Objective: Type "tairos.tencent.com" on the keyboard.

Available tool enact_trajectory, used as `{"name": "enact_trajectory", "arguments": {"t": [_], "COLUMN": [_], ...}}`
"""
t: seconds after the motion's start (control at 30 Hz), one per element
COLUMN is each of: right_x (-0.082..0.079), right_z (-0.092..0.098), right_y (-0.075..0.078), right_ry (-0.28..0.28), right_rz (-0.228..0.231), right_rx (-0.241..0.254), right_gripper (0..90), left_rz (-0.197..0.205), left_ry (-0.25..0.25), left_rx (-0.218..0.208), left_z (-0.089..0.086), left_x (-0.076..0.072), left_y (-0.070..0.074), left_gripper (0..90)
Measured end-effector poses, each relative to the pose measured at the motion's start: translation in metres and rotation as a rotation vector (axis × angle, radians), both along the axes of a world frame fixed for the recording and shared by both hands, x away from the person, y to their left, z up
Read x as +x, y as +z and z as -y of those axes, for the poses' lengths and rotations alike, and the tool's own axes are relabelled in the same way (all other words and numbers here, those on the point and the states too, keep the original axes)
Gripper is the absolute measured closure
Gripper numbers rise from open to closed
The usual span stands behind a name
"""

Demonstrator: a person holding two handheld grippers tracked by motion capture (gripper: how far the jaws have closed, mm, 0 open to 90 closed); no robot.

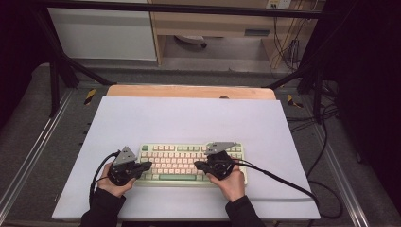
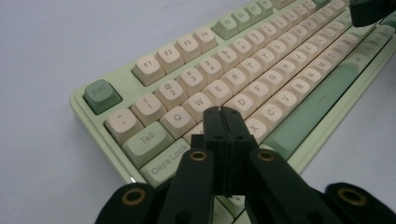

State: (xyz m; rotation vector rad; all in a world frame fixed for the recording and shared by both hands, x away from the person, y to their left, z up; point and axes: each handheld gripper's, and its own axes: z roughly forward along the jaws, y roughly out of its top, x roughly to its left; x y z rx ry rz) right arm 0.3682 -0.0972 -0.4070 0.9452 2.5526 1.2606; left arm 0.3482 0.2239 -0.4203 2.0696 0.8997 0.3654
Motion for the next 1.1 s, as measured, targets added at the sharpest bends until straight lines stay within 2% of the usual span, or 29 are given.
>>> {"name": "enact_trajectory", "arguments": {"t": [0.53,1.1], "right_x": [-0.005,-0.011], "right_z": [0.033,0.057], "right_y": [-0.004,-0.009], "right_ry": [-0.048,-0.081], "right_rz": [-0.002,-0.012], "right_rx": [0.016,0.022], "right_gripper": [90.0,90.0], "left_rz": [-0.002,0.000], "left_ry": [-0.004,-0.032], "left_rx": [0.004,0.017], "left_z": [0.005,0.027], "left_x": [-0.001,0.006], "left_y": [0.002,0.011], "left_gripper": [89.9,89.9]}}
